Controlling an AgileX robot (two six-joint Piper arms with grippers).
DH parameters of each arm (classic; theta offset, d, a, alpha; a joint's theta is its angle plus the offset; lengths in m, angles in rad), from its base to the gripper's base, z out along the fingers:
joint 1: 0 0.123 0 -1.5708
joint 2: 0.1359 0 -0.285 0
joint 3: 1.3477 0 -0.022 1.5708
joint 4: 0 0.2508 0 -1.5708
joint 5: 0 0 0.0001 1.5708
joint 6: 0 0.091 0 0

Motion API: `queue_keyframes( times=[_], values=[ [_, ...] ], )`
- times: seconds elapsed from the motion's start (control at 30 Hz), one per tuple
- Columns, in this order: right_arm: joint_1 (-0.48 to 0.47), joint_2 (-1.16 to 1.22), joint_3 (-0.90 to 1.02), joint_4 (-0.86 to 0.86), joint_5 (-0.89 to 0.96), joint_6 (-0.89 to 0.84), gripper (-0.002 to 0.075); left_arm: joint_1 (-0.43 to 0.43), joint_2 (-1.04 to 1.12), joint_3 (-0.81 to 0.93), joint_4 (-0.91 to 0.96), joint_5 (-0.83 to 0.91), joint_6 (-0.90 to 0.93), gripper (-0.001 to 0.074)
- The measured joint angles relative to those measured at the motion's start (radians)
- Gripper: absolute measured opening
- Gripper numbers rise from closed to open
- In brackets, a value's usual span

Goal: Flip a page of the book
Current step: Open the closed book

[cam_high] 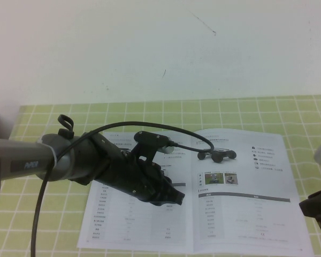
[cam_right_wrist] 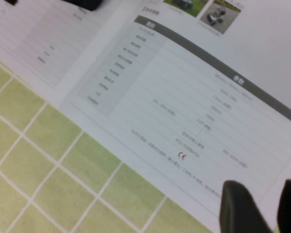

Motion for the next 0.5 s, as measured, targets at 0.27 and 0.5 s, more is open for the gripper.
queue_keyframes(
  times=[0.27,0.5],
  values=[
    [0.0,0.041,0.0,0.004,-0.036,0.0,0.0187,0.0,0.0,0.0,0.0,0.0,0.0,-0.0004],
    [0.0,0.041,0.0,0.006,-0.057,0.0,0.0187,0.0,0.0,0.0,0.0,0.0,0.01,-0.0004]
  ],
)
